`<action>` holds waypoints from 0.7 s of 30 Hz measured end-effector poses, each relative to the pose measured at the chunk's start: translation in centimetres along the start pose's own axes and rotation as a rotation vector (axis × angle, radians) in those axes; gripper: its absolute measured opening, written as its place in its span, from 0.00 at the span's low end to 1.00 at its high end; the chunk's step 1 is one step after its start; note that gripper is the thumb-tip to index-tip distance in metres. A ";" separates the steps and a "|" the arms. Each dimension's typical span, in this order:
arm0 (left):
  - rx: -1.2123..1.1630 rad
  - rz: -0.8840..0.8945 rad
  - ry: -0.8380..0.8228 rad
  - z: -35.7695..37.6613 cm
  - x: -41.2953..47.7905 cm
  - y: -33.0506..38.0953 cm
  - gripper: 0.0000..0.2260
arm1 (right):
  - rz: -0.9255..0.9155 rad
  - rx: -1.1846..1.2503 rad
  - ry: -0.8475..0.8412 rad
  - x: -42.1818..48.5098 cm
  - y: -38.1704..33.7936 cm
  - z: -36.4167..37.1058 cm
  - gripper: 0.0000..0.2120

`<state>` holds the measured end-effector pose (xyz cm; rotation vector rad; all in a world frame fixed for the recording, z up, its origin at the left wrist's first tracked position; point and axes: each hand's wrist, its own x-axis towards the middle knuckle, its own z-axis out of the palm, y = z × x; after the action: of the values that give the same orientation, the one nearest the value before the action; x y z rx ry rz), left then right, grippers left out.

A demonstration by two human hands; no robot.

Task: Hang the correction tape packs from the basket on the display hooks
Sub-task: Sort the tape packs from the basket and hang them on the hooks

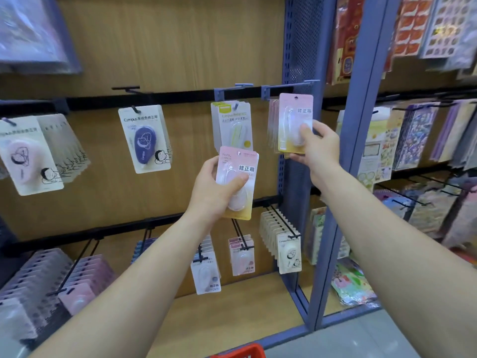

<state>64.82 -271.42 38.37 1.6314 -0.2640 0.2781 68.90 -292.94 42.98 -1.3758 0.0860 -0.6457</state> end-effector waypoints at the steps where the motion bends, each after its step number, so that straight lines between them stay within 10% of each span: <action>1: -0.005 -0.011 0.004 0.0 0.2 0.0 0.24 | -0.006 0.017 0.015 0.1 0.0 -0.1 0.14; 21: 0.005 -0.056 0.006 0.1 0.7 0.0 0.26 | 0.020 -0.114 0.046 1.7 1.2 -0.4 0.14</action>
<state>65.48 -271.49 38.55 1.6403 -0.2126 0.2408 70.58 -293.98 42.29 -1.4680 0.1751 -0.6637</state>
